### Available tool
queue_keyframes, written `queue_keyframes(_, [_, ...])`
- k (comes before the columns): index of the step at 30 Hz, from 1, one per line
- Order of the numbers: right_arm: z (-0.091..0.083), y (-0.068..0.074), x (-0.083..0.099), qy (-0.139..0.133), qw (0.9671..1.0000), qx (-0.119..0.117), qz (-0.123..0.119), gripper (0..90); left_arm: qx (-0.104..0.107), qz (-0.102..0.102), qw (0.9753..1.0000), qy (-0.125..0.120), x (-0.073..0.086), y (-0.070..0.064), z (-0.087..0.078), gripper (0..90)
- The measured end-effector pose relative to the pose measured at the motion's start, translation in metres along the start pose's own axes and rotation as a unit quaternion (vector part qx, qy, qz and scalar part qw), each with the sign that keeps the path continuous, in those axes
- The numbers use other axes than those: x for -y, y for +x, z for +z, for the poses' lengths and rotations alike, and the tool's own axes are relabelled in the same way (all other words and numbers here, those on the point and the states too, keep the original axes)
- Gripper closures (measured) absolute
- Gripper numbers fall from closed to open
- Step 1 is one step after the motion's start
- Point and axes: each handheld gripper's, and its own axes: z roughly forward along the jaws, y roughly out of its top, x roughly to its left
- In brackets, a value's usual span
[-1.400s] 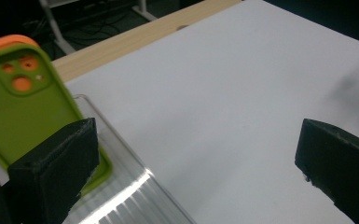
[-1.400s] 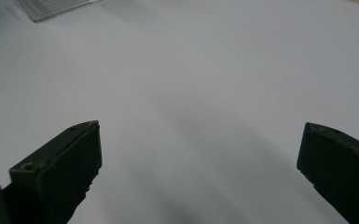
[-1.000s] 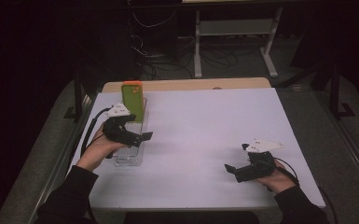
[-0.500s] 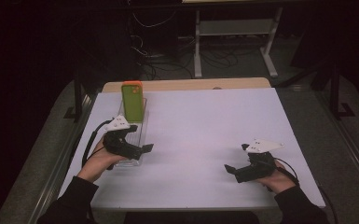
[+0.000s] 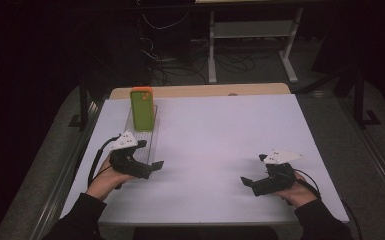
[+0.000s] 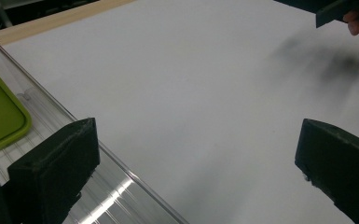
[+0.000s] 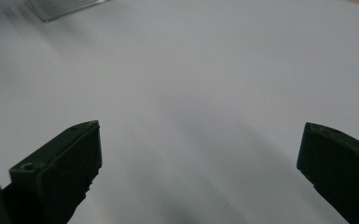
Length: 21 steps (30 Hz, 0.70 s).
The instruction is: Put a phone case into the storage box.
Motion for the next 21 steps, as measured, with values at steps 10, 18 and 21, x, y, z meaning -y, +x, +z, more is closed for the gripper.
queue_keyframes(10, [0.000,0.001,-0.001,-0.004,1.0000,-0.004,-0.008,0.0,0.003,-0.001,0.9999,0.011,0.013,-0.004,0.000,0.0])
queue_keyframes(18, [-0.001,0.003,-0.003,-0.006,1.0000,-0.004,-0.005,0.0,0.011,0.003,0.9999,0.011,0.017,-0.008,0.001,0.0])
queue_keyframes(21, [-0.002,0.003,-0.003,-0.007,1.0000,-0.002,-0.006,0.0,0.013,0.009,0.9998,0.012,0.019,-0.008,-0.001,0.0])
